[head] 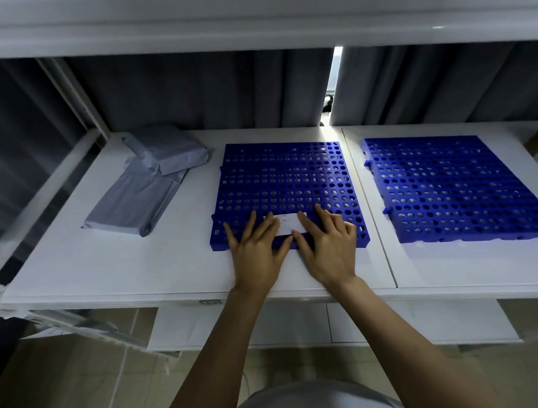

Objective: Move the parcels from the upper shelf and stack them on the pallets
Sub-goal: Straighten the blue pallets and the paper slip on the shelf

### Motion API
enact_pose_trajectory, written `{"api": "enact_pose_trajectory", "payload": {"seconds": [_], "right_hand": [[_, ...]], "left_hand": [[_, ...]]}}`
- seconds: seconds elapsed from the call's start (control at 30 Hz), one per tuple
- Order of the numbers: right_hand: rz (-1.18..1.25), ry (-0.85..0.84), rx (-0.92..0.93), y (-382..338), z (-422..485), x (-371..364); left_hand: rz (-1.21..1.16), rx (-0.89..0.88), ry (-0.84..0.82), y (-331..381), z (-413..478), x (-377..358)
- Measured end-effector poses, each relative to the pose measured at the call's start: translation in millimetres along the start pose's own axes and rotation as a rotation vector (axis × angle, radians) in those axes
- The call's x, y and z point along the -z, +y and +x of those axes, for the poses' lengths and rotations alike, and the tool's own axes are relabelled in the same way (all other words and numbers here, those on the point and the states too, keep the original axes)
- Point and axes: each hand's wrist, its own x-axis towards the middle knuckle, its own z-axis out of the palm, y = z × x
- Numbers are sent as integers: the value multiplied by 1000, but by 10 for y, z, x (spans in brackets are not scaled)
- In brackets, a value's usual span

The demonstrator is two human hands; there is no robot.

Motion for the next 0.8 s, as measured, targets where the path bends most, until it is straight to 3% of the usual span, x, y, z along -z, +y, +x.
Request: {"api": "enact_pose_trajectory", "payload": {"seconds": [0.8], "right_hand": [[13,-20,-8,-6,-82,55]], "left_hand": [[73,-30,-99,37,-44,94]]}}
